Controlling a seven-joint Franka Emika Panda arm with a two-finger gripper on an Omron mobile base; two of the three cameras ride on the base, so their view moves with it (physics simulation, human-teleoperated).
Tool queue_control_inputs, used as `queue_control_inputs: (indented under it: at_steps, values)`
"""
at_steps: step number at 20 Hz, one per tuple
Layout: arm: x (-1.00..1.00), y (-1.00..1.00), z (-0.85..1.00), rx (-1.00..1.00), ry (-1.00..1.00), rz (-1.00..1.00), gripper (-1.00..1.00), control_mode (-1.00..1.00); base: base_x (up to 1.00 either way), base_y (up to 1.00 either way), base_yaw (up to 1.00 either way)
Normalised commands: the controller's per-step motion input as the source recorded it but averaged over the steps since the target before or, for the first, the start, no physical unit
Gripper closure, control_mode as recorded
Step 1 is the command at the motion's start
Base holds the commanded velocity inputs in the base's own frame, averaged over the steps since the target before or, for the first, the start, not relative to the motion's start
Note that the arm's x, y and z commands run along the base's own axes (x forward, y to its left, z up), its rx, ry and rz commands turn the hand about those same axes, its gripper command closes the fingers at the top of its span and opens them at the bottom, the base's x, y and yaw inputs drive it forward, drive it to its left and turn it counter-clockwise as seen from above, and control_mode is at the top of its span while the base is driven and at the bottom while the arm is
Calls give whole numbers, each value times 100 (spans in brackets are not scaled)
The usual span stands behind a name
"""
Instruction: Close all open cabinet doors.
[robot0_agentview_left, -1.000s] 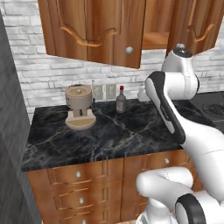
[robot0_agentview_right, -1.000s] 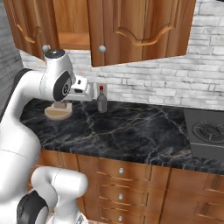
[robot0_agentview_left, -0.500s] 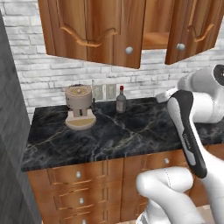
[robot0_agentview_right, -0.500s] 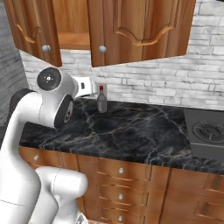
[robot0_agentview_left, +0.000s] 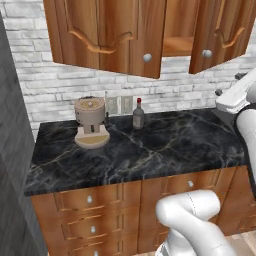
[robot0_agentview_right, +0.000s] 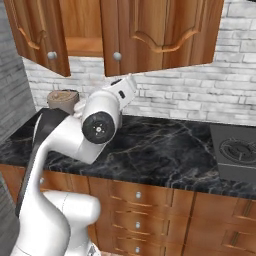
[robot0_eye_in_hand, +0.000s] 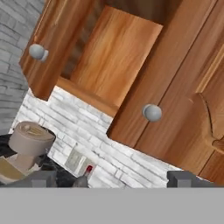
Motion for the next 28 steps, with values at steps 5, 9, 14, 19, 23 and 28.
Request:
queue_control_inputs:
  at_steps: [5, 9, 14, 19, 23, 28]
  values:
    - [2, -16, 77, -11, -34, 9, -100, -100, 0, 0, 0]
    - [44, -2, 7, 0, -4, 0, -100, -100, 0, 0, 0]
    - [59, 1, -15, 0, 2, 0, -100, -100, 0, 0, 0]
    - [76, 0, -6, 0, 1, 0, -100, -100, 0, 0, 0]
    - [88, 1, 0, 0, 1, 0, -100, -100, 0, 0, 0]
    - [93, 4, -4, 0, 7, 0, -100, -100, 0, 0, 0]
